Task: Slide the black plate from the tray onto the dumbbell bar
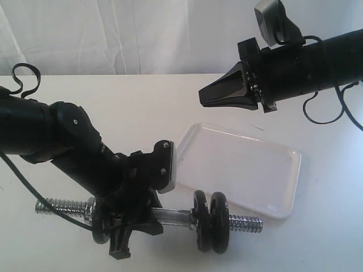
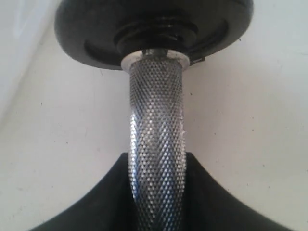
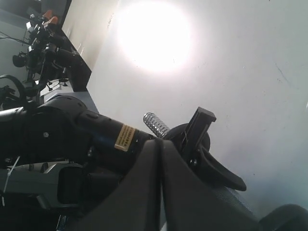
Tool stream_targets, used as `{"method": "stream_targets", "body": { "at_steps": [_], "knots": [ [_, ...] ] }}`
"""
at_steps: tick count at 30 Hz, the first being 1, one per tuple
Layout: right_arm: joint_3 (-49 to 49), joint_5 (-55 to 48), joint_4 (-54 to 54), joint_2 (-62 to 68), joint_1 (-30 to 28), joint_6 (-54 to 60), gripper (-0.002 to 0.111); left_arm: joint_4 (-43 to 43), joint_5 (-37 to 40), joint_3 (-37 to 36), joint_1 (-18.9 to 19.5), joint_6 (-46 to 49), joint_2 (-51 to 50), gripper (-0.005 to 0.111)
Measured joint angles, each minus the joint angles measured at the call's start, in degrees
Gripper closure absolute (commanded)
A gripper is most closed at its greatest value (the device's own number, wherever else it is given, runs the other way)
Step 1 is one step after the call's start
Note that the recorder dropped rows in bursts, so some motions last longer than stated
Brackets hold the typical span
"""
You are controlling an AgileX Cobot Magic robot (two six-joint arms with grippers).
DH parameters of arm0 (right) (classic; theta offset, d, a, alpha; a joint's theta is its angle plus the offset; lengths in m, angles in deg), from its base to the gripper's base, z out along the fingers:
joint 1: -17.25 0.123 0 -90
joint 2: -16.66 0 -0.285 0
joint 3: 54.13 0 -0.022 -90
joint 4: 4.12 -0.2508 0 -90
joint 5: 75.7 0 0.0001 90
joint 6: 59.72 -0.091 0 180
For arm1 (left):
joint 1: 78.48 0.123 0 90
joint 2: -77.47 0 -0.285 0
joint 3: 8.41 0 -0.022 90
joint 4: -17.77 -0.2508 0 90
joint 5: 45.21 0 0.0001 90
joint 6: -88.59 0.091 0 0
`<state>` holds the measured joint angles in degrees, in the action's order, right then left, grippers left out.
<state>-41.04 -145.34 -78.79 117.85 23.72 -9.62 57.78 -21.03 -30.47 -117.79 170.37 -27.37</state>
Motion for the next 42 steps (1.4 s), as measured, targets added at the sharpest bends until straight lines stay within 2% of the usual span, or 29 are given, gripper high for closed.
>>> {"method": "stream_targets", "body": {
  "at_steps": [14, 22, 26, 35, 42],
  "knots": [
    [0.0, 0.0, 0.2, 0.0, 0.0, 0.0, 0.108, 6.4, -2.9, 0.0, 0.0, 7.6, -2.2, 0.107],
    [0.0, 0.0, 0.2, 0.0, 0.0, 0.0, 0.108, 20.5, -4.0, 0.0, 0.0, 25.4, -2.2, 0.107],
    [0.0, 0.0, 0.2, 0.0, 0.0, 0.0, 0.108, 24.1, -4.2, 0.0, 0.0, 30.3, -2.2, 0.107],
    [0.0, 0.0, 0.2, 0.0, 0.0, 0.0, 0.108, 30.3, -3.6, 0.2, 0.0, 30.4, -2.4, 0.107],
    [0.0, 0.0, 0.2, 0.0, 0.0, 0.0, 0.108, 31.0, -2.0, 3.1, -0.2, 30.4, -6.2, 0.107]
  ]
}}
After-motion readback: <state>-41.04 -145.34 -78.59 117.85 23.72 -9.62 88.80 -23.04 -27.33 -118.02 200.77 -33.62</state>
